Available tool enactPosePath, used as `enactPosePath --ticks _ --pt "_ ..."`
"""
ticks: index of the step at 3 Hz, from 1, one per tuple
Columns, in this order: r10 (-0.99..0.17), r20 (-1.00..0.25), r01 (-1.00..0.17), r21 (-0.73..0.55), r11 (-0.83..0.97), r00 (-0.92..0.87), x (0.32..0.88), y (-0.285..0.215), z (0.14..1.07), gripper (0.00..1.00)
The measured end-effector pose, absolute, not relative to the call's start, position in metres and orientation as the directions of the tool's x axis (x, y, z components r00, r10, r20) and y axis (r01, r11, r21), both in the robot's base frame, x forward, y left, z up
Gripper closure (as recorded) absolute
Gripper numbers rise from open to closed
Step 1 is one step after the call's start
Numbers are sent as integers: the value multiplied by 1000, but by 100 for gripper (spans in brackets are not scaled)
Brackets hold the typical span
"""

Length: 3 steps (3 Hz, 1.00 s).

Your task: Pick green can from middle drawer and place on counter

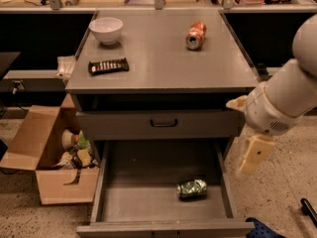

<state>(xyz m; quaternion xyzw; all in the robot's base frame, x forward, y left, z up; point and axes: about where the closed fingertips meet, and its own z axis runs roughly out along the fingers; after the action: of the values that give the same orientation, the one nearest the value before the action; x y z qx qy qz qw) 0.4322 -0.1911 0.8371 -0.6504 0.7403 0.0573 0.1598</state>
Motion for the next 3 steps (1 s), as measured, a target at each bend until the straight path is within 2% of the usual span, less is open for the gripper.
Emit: enactPosePath --ticks 2,3 --pt "-878 -454 -987 22 161 -153 415 -181 706 0" --pt "-885 -443 -988 15 152 -143 419 -180 701 0"
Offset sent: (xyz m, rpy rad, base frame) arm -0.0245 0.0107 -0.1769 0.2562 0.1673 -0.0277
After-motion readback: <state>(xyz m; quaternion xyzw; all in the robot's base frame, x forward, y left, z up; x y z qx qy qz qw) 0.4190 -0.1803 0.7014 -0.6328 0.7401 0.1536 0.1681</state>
